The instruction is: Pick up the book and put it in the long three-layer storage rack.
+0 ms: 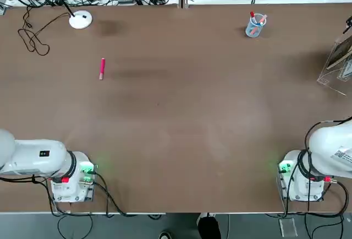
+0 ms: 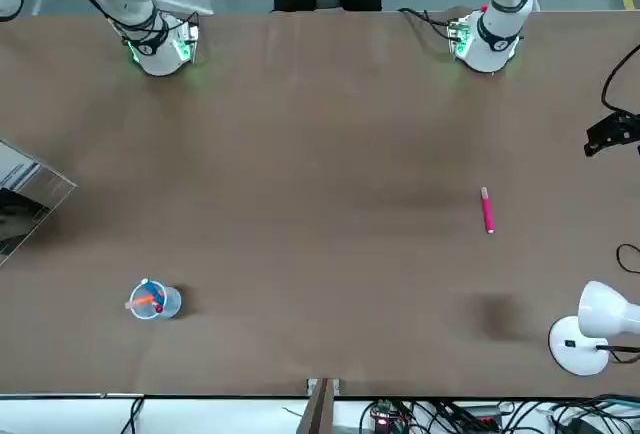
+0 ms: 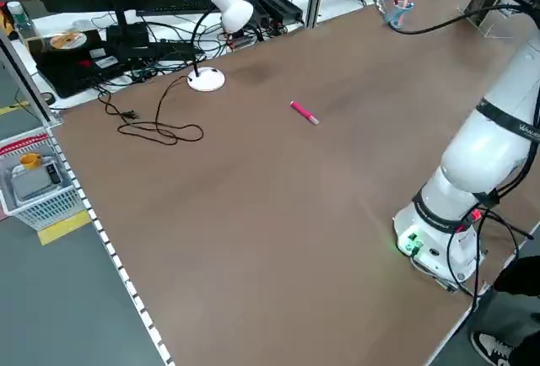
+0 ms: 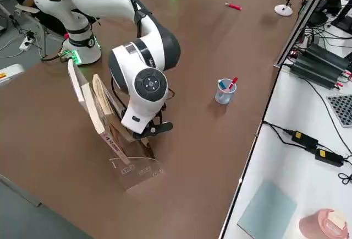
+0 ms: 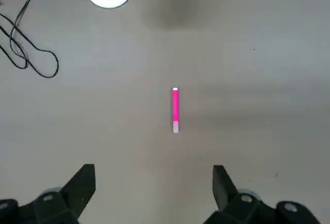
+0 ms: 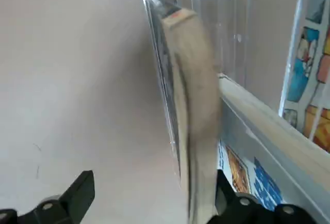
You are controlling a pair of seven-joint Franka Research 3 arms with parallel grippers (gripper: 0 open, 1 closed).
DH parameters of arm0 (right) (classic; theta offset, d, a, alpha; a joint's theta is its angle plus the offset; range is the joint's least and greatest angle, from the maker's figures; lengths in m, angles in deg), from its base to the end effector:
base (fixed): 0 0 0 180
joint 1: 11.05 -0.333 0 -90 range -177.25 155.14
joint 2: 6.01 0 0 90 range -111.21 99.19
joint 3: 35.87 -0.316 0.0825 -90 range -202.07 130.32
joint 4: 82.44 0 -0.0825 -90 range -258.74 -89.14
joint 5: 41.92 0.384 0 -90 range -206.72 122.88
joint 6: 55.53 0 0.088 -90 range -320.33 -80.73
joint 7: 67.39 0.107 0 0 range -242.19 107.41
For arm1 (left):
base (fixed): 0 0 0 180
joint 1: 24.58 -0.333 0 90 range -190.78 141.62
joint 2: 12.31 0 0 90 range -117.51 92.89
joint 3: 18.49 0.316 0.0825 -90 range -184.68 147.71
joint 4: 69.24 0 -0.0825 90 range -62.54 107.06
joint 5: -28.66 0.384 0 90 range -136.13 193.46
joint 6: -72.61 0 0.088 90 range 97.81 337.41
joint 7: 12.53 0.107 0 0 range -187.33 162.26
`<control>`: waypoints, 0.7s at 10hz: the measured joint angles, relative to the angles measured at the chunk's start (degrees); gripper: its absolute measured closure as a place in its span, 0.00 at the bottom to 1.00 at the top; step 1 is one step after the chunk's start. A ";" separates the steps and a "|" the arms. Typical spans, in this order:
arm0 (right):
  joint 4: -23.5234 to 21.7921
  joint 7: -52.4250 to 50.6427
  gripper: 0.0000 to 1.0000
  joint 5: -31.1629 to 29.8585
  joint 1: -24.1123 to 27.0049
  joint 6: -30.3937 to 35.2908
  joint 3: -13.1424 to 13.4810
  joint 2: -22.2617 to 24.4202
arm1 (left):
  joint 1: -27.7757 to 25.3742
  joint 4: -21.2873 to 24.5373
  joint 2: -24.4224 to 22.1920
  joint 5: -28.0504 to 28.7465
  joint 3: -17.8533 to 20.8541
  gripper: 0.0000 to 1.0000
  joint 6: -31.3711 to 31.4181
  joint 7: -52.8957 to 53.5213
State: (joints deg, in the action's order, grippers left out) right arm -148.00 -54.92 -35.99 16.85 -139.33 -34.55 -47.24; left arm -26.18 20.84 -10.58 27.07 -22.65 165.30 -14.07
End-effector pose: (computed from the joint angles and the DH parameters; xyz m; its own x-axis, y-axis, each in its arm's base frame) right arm 0.6198 -0.3281 0.3520 0.6801 -0.6151 -0.3989 -0.6700 -0.7423 0.0024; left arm 0.5674 -0.0276 0.6111 0.9998 -0.0164 0.0146 -0.0169 -0.9994 0.0303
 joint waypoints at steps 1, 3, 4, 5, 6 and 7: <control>0.75 0.00 0.00 0.00 -0.05 0.70 -0.10 0.05 | 0.00 -0.09 0.00 0.00 0.00 0.00 0.00 0.00; 2.27 -0.02 0.00 0.00 -0.16 1.87 -0.40 0.26 | 0.00 -0.25 -0.01 0.00 0.00 0.00 0.00 0.00; 2.77 -0.03 0.00 0.00 -0.15 2.41 -0.83 0.38 | 0.00 -0.29 -0.01 0.00 0.01 0.00 0.00 0.00; 3.16 -0.03 0.00 0.00 -0.17 3.24 -1.35 0.48 | 0.00 -0.34 -0.01 0.00 0.01 0.00 0.00 0.00; 3.74 -0.03 0.00 0.00 -0.22 4.21 -1.84 0.53 | -0.02 -0.48 -0.01 0.00 0.02 0.00 0.00 0.00; 4.44 -0.03 0.00 0.00 -0.31 4.95 -2.26 0.60 | -0.05 -0.71 -0.01 0.00 0.03 0.00 0.00 0.00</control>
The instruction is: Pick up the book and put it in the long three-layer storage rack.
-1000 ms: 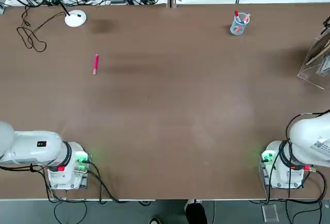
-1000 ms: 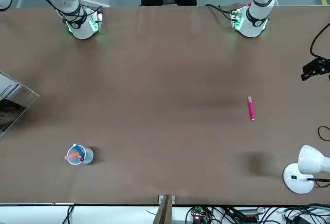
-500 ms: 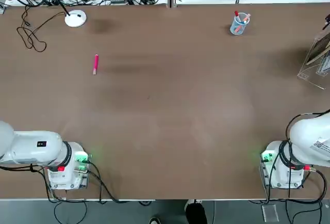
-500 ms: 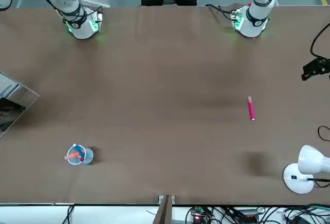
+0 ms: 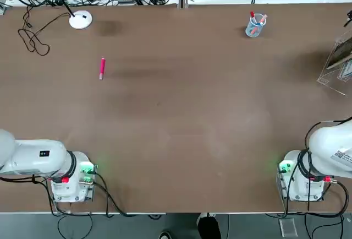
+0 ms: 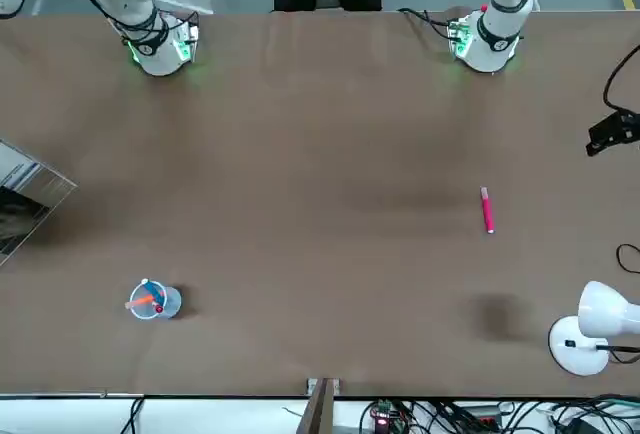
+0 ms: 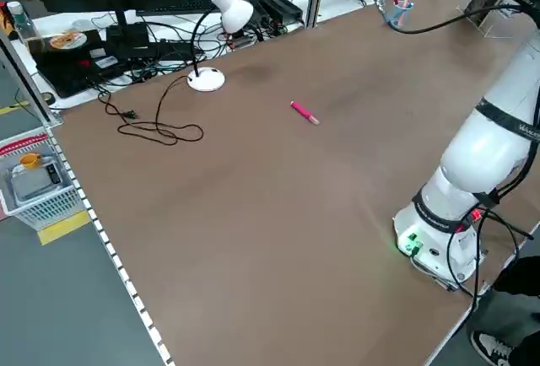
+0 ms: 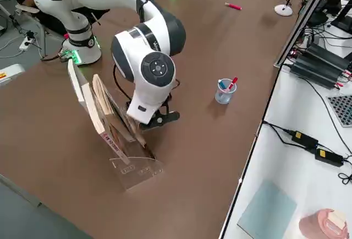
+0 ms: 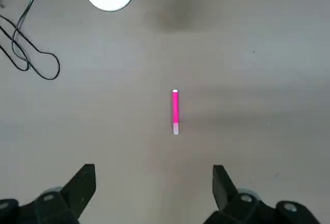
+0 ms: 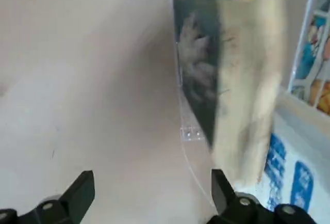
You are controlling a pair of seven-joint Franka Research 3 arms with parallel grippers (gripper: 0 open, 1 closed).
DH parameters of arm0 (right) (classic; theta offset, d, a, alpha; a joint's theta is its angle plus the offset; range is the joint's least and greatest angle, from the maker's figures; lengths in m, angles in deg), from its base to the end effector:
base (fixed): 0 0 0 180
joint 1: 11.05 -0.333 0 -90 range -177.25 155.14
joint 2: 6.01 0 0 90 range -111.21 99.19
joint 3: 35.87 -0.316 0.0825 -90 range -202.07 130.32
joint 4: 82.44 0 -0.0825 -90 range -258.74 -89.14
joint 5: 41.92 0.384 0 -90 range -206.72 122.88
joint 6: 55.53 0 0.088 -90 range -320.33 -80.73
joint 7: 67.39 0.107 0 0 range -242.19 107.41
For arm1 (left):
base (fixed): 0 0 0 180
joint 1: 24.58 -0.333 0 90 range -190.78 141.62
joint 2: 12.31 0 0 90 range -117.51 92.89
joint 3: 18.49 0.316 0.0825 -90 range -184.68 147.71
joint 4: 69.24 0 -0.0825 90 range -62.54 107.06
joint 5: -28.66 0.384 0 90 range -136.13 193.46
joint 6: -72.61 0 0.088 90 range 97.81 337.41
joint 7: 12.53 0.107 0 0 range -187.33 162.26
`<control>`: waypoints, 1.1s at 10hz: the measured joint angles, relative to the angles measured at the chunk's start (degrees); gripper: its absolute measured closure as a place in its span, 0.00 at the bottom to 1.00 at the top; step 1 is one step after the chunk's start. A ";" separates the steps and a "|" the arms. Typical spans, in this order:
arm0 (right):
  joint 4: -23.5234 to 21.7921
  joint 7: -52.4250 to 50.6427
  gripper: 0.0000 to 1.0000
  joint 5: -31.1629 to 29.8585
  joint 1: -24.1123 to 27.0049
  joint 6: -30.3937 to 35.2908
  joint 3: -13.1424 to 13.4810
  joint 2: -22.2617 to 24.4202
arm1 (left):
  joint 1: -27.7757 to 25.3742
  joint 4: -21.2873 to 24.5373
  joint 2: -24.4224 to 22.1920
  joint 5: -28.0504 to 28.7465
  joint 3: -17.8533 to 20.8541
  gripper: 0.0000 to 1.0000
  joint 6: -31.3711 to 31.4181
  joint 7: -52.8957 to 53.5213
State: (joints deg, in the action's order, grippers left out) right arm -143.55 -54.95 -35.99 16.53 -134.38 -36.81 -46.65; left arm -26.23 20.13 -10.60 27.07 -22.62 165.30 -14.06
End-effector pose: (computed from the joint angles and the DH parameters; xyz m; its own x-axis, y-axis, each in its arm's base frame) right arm 0.6305 -0.3060 0.3896 0.7126 -0.5745 -0.4028 -0.6362 -0.7711 -0.0256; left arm 0.5677 -0.0268 0.6172 0.9995 -0.0152 0.0273 -0.0160 -0.9994 0.0306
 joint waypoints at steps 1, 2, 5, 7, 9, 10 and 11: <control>0.59 -0.08 0.00 0.00 -0.09 0.41 -0.35 0.08 | -0.01 -0.26 0.00 0.02 0.02 0.00 0.00 0.00; 0.93 -0.52 0.00 0.00 -0.11 0.57 -0.69 0.19 | -0.01 -0.54 0.00 0.33 0.04 0.00 0.00 0.00; 1.28 -1.89 0.00 -0.01 -0.10 0.62 -0.91 0.24 | -0.01 -1.28 -0.01 1.41 0.04 0.00 0.00 0.00; 1.29 -2.27 0.00 -0.01 -0.15 0.62 -0.98 0.24 | -0.01 -1.39 -0.01 1.41 0.04 0.00 -0.11 0.00; 1.48 -4.31 0.00 -0.05 -0.74 0.61 -1.17 0.24 | -0.09 -1.52 0.00 1.29 0.04 0.00 -0.89 -0.07; 1.66 -6.01 0.00 -0.26 -1.51 0.47 -1.19 0.24 | -0.39 -1.62 -0.01 1.00 0.04 0.00 -1.06 -0.20; 1.80 -8.16 0.00 -0.74 -2.49 -0.13 -1.19 0.24 | -0.97 -1.69 -0.01 0.47 0.04 0.00 -1.16 -0.22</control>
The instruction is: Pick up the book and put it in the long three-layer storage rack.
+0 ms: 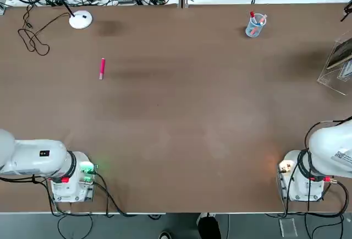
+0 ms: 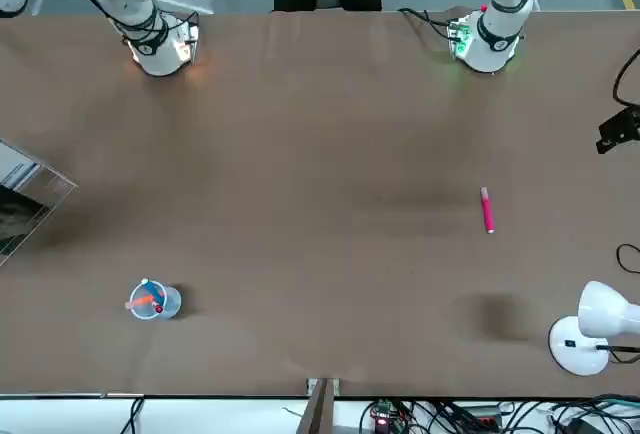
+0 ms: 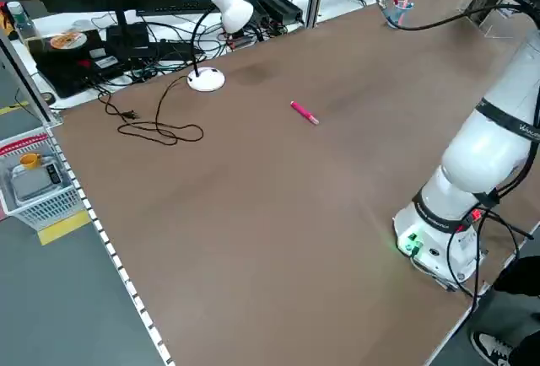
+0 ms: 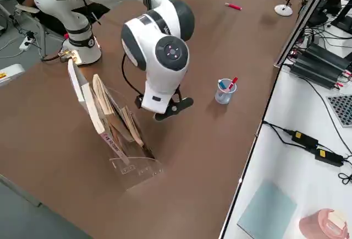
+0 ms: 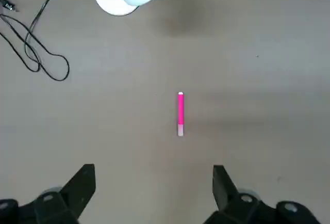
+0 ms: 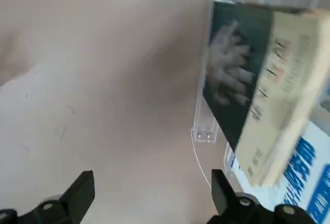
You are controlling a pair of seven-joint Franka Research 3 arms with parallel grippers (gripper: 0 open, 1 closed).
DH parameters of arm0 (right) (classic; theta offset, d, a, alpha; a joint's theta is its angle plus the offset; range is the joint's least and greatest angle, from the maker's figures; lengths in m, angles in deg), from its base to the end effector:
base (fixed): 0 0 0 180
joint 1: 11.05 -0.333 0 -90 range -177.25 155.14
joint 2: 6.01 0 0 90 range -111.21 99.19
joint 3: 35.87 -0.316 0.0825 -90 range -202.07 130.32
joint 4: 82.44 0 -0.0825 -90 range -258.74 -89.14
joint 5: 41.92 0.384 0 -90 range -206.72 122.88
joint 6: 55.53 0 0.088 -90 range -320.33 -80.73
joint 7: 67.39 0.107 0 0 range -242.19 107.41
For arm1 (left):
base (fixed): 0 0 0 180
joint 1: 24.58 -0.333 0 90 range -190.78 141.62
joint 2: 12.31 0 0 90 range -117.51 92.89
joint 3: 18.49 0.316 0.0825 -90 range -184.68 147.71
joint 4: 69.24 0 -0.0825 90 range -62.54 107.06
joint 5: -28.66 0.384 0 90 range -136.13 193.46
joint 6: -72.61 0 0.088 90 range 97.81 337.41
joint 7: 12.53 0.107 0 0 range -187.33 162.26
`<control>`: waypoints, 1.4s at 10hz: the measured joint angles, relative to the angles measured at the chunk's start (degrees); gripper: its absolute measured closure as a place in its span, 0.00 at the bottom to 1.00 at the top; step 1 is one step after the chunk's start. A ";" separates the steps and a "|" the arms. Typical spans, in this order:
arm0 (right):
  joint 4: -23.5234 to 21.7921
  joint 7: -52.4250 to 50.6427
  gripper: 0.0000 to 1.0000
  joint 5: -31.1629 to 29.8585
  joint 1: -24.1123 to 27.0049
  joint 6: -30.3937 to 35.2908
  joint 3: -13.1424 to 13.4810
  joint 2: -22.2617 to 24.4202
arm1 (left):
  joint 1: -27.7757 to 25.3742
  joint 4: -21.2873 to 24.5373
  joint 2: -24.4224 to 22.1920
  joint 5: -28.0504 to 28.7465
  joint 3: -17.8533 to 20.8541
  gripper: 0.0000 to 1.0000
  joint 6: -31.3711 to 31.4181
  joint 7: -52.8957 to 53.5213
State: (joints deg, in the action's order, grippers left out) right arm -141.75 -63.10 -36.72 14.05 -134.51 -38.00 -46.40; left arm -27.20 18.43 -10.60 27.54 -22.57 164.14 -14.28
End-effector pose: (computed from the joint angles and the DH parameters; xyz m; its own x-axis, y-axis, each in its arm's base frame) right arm 0.6499 -0.2722 0.4066 0.8353 -0.4158 -0.3597 -0.4736 -0.8765 -0.0866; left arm 0.5667 -0.0158 0.6295 0.9993 0.0057 0.0369 0.0049 -0.9997 0.0228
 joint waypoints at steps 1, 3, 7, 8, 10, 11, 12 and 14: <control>0.10 -2.51 0.00 -0.68 -1.05 -0.92 0.02 0.00 | -0.59 -0.03 0.00 -0.45 0.01 0.00 -0.06 0.03; 0.17 -8.53 0.00 -1.75 -3.65 -3.69 0.56 0.00 | -1.28 -0.05 0.00 -0.70 0.02 0.00 -0.12 0.25; 0.17 -14.92 0.00 -2.65 -10.03 -7.98 2.69 0.00 | -1.30 -0.10 0.00 -0.77 -0.07 0.00 -0.18 0.29; 0.21 -14.98 0.00 -3.42 -11.55 -8.23 2.85 0.03 | -1.30 -0.10 0.00 -0.77 -0.07 0.00 -0.18 0.29; 0.30 -14.98 0.00 -4.26 -14.18 -8.55 3.10 0.63 | -1.30 -0.12 0.00 -0.77 -0.07 0.00 -0.19 0.29; 0.30 -14.87 0.00 -4.30 -15.31 -8.54 3.21 1.17 | -1.31 -0.13 0.00 -0.77 -0.07 0.00 -0.19 0.29; 0.31 -14.50 0.00 -4.31 -16.40 -8.51 3.30 1.69 | -1.30 -0.14 0.00 -0.77 -0.07 0.00 -0.19 0.29; 0.30 -12.95 0.00 -4.33 -18.48 -8.41 3.40 2.76 | -1.31 -0.14 0.00 -0.77 -0.07 0.00 -0.19 0.29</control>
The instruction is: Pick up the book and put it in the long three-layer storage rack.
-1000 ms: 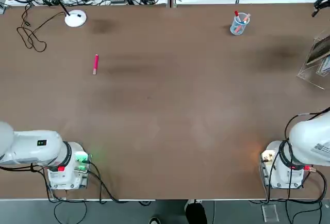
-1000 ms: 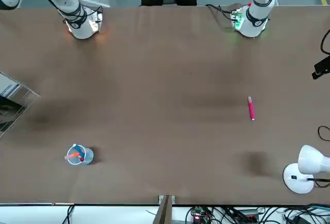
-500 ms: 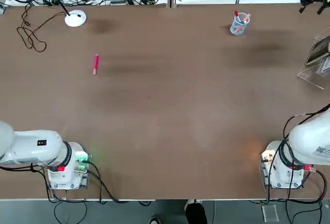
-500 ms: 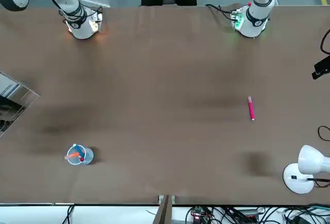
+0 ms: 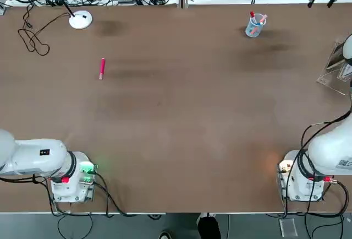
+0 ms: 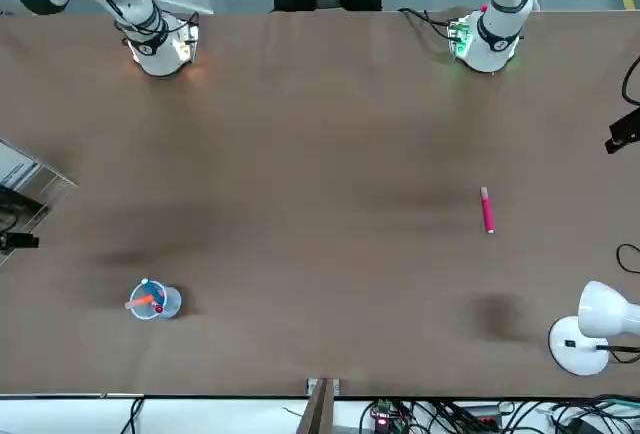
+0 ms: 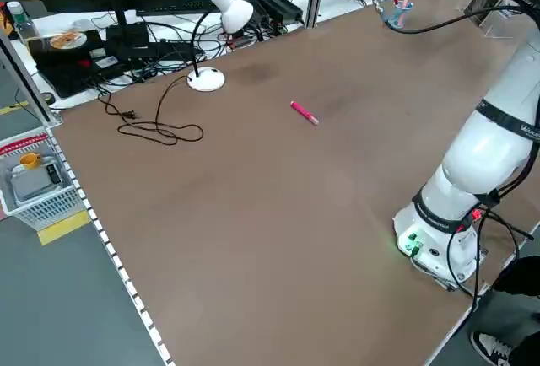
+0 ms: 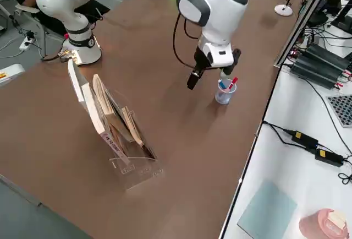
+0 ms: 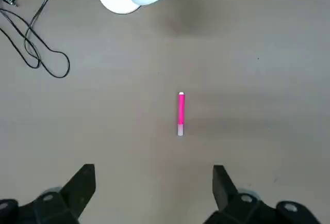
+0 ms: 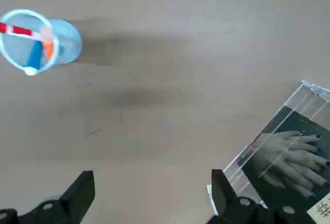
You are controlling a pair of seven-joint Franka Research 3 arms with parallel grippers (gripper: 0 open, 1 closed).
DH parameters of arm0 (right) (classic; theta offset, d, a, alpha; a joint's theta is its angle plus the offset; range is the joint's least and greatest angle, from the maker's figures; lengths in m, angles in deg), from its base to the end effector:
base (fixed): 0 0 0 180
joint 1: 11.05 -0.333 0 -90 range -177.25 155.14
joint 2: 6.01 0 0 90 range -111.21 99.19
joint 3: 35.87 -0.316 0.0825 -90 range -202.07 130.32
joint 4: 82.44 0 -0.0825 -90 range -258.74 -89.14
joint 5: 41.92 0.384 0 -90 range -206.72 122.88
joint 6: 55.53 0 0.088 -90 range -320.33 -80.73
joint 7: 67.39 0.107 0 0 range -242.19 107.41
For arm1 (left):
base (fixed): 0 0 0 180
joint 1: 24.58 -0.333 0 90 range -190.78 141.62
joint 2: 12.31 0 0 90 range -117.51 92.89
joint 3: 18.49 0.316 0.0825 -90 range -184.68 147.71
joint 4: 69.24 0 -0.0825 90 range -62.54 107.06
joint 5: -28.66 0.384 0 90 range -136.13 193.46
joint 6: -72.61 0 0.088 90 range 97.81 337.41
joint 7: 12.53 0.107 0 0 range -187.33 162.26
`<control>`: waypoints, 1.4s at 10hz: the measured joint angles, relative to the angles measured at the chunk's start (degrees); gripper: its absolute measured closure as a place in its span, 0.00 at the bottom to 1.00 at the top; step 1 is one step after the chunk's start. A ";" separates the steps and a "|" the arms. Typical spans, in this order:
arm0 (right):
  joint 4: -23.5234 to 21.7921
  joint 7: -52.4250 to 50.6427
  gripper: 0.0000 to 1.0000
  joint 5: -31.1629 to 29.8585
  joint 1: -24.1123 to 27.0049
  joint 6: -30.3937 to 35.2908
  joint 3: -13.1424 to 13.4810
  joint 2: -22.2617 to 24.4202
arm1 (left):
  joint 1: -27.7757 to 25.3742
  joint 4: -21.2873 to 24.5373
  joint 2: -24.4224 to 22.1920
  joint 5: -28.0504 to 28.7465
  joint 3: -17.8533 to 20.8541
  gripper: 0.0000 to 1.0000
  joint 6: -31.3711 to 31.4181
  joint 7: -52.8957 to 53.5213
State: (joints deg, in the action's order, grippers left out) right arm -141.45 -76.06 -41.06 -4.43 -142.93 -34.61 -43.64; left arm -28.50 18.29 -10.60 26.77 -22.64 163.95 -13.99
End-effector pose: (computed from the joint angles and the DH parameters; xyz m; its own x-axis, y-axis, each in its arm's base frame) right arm 0.7130 -0.0921 0.4508 0.9872 0.0186 -0.1584 0.0147 -0.9996 -0.0257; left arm 0.5666 -0.0051 0.6304 0.9991 0.0223 0.0358 0.0210 -0.9991 0.0361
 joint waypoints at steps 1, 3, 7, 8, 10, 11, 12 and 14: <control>-0.04 0.71 0.00 -0.01 -0.97 0.09 0.02 0.51 | 0.00 0.00 0.00 0.00 0.00 0.00 0.00 0.00; -0.70 2.04 0.00 -1.01 -2.80 0.40 0.06 1.91 | 0.00 0.00 0.00 0.00 0.00 0.00 0.00 0.00; -3.59 4.12 0.00 -5.26 -6.94 -1.26 0.07 5.61 | -0.01 -0.01 0.00 0.00 0.01 0.00 0.00 0.00; -4.79 4.91 0.00 -5.68 -7.73 -2.43 0.08 6.62 | -0.01 -0.01 0.00 0.00 0.01 0.00 0.00 0.00; -7.70 7.07 0.00 -6.94 -8.89 -5.18 0.09 8.87 | -0.01 -0.02 0.00 0.00 0.01 0.00 0.00 0.00; -8.98 8.32 0.00 -8.21 -9.44 -6.06 0.09 10.01 | -0.01 -0.02 0.00 0.00 0.01 0.00 0.00 0.00; -9.96 9.49 0.00 -8.89 -9.94 -6.49 0.09 11.14 | -0.01 -0.03 0.00 0.00 0.01 0.00 0.00 0.00; -11.26 11.33 0.00 -9.01 -10.43 -6.56 0.08 13.76 | -0.01 -0.05 0.00 0.00 0.01 0.00 0.00 0.00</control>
State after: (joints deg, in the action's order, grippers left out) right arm -152.71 -64.73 -50.07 -14.86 -149.49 -34.52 -29.88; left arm -28.52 18.24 -10.60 26.76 -22.62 163.94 -13.99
